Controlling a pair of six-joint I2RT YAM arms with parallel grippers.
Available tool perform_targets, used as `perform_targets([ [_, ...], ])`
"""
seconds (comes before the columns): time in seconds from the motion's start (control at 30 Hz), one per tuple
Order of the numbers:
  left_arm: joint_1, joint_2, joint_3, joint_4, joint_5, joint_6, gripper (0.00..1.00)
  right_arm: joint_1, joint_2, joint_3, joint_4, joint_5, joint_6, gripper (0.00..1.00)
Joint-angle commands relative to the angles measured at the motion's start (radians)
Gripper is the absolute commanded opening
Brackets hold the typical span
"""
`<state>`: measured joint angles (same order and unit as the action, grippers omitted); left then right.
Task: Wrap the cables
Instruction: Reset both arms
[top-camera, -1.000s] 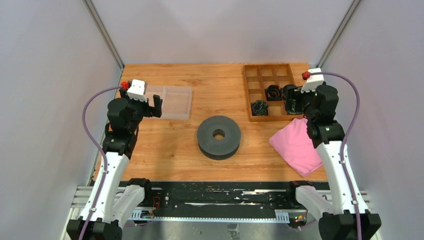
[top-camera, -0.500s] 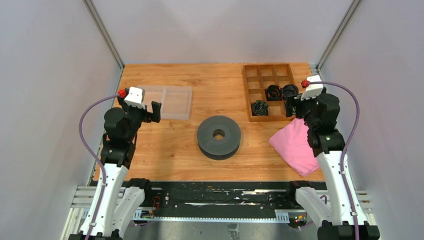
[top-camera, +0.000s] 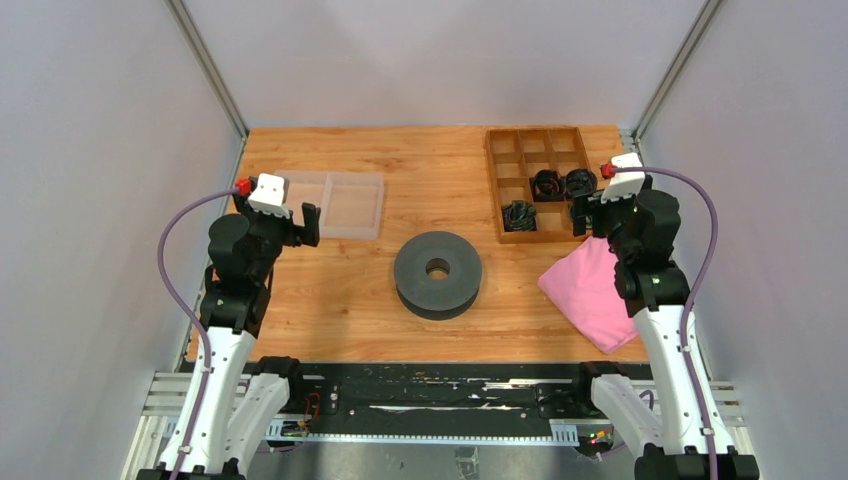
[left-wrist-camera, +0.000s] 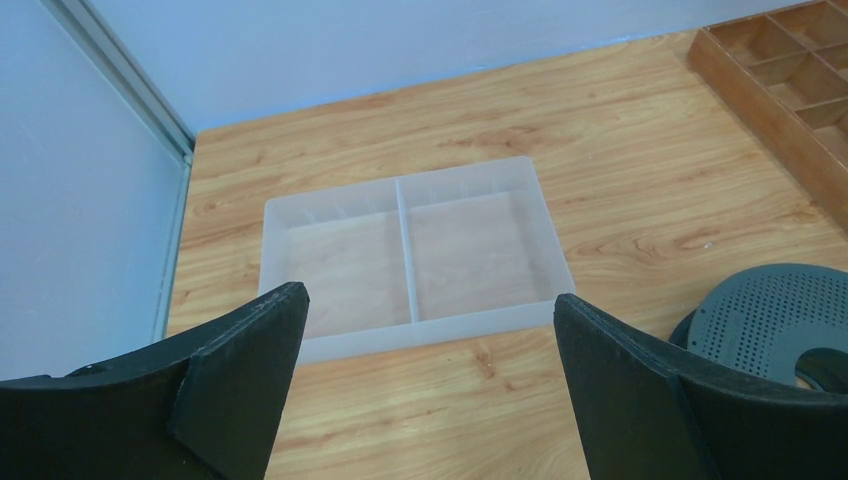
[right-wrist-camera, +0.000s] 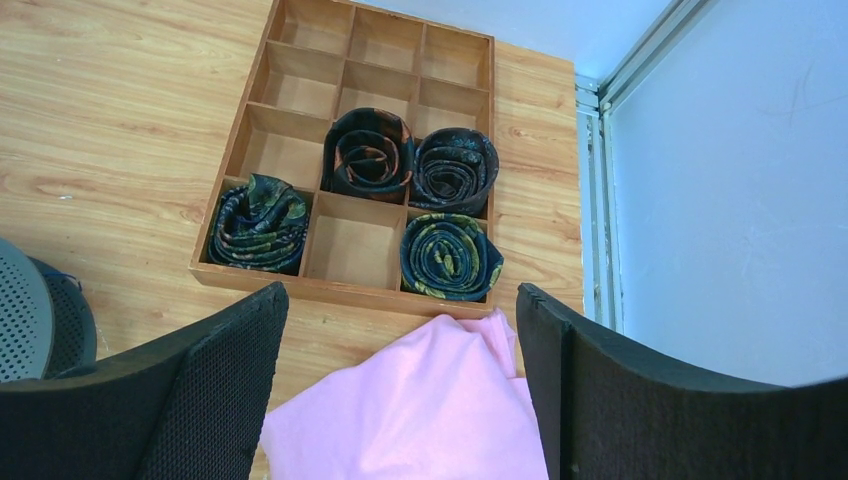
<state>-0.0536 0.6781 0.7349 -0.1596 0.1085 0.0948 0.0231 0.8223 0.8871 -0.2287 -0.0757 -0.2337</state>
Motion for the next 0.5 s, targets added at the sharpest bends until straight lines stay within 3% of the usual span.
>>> perform_targets([
  [0.0, 0.005, -0.009, 0.033, 0.006, -0.007, -0.003, 0.98, -0.014, -0.02, -0.007, 0.025, 0.007, -0.021, 0.83],
  [0.47, 0.005, -0.008, 0.029, 0.003, 0.017, 0.003, 0.98, -0.014, -0.018, -0.011, 0.026, 0.006, -0.026, 0.83],
])
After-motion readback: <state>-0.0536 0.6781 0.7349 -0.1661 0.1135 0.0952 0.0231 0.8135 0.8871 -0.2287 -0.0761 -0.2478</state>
